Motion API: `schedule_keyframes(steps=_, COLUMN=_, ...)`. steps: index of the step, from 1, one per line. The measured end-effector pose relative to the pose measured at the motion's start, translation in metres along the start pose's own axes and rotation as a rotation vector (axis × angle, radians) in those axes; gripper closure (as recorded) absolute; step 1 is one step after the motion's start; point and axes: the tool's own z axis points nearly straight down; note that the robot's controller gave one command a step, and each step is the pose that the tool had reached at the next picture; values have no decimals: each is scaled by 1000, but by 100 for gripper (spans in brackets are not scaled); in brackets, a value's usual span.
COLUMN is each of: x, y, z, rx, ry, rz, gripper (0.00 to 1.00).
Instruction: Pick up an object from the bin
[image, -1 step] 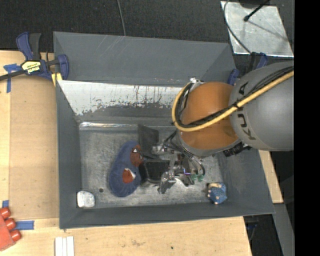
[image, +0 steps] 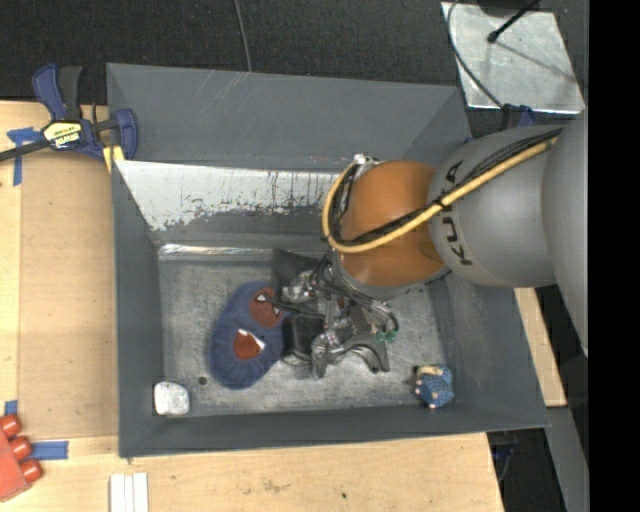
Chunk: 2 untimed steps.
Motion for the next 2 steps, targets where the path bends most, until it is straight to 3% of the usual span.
schedule_keyframes(steps=1, x=0, y=0, z=0, rx=-2, ry=7, rz=2, gripper=100)
schedule_keyframes(steps=2, x=36, y=11, z=-176, rx=2, ry=2, rz=-426, gripper=100)
